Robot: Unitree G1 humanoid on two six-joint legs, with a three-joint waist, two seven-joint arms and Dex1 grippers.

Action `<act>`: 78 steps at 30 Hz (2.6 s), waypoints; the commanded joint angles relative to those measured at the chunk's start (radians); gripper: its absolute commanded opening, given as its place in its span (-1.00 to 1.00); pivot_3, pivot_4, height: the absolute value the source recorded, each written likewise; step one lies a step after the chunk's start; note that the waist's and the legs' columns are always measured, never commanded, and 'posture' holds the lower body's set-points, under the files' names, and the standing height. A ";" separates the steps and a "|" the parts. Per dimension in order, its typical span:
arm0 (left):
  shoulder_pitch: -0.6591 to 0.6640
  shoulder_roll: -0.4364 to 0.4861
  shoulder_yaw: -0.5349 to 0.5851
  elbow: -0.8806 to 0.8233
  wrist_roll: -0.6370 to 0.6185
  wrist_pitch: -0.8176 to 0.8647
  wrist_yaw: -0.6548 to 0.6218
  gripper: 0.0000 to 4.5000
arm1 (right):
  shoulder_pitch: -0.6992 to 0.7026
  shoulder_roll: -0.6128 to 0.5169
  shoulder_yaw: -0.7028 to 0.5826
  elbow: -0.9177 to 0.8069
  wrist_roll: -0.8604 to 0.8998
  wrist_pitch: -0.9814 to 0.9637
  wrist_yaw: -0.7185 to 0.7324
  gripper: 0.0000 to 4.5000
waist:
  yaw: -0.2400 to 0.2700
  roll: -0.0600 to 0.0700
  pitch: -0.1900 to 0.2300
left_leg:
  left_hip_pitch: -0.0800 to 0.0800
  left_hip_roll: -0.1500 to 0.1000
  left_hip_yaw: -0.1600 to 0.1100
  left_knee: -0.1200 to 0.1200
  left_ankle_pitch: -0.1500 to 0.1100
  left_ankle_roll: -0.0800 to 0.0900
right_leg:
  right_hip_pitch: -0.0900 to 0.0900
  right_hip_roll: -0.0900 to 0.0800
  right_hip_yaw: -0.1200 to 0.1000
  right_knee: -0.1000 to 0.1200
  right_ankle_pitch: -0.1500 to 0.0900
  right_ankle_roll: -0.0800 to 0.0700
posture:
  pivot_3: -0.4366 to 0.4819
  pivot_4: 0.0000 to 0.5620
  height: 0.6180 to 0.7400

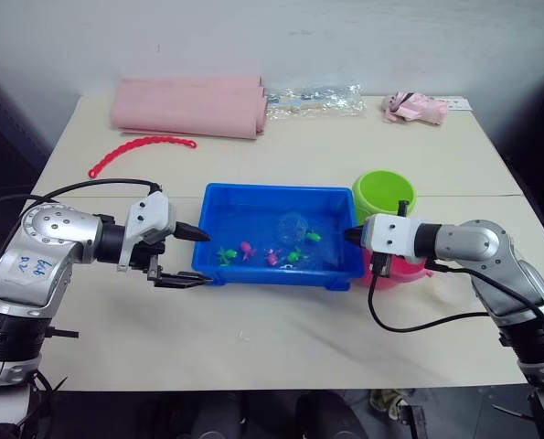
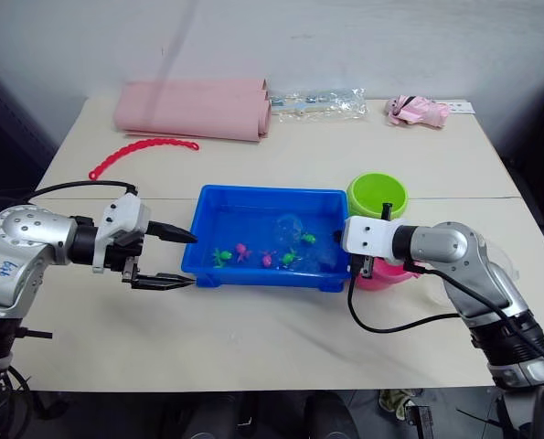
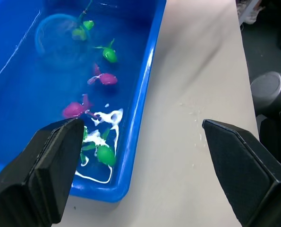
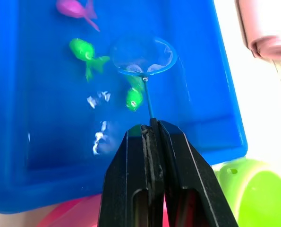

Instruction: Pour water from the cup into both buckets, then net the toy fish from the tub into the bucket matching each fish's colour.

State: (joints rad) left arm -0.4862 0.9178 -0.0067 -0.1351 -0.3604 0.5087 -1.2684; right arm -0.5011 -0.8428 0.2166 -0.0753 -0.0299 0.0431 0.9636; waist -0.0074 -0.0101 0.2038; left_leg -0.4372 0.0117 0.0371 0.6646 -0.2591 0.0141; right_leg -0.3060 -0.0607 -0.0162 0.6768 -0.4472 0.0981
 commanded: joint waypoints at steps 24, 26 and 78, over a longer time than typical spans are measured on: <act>-0.079 -0.082 0.004 0.008 -0.087 0.048 0.043 0.96 | 0.165 -0.023 -0.357 -0.334 0.490 0.596 0.065 -1.00 | 0.007 0.000 0.000 | 0.000 0.000 0.000 0.000 0.000 0.000 | 0.001 0.000 0.000 -0.001 0.000 0.000 | -0.05 -0.47 1.00; -0.127 -0.127 0.002 0.035 -0.112 0.060 0.045 0.96 | 0.224 -0.052 -0.445 -0.389 0.531 0.641 0.055 -1.00 | 0.014 0.000 0.000 | -0.001 -0.001 -0.001 0.000 0.000 0.000 | 0.001 0.000 0.000 -0.001 0.000 0.000 | -0.05 -0.47 1.00; -0.514 -0.445 -0.140 0.546 0.011 -0.236 -0.178 0.96 | 0.882 -0.225 -1.132 -0.289 0.004 -0.627 -0.069 -1.00 | 0.006 0.000 0.000 | 0.000 -0.002 0.002 -0.001 0.000 0.000 | 0.002 0.002 0.003 -0.003 0.000 0.001 | -0.05 -0.47 1.00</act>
State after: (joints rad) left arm -1.0129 0.4463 -0.1400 0.4337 -0.3787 0.3094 -1.4338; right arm 0.3740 -1.0567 -0.9373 -0.2995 -0.1675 -0.7242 0.8657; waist -0.0009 -0.0101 0.2036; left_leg -0.4366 0.0105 0.0393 0.6640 -0.2589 0.0144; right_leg -0.3038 -0.0589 -0.0133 0.6742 -0.4468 0.0989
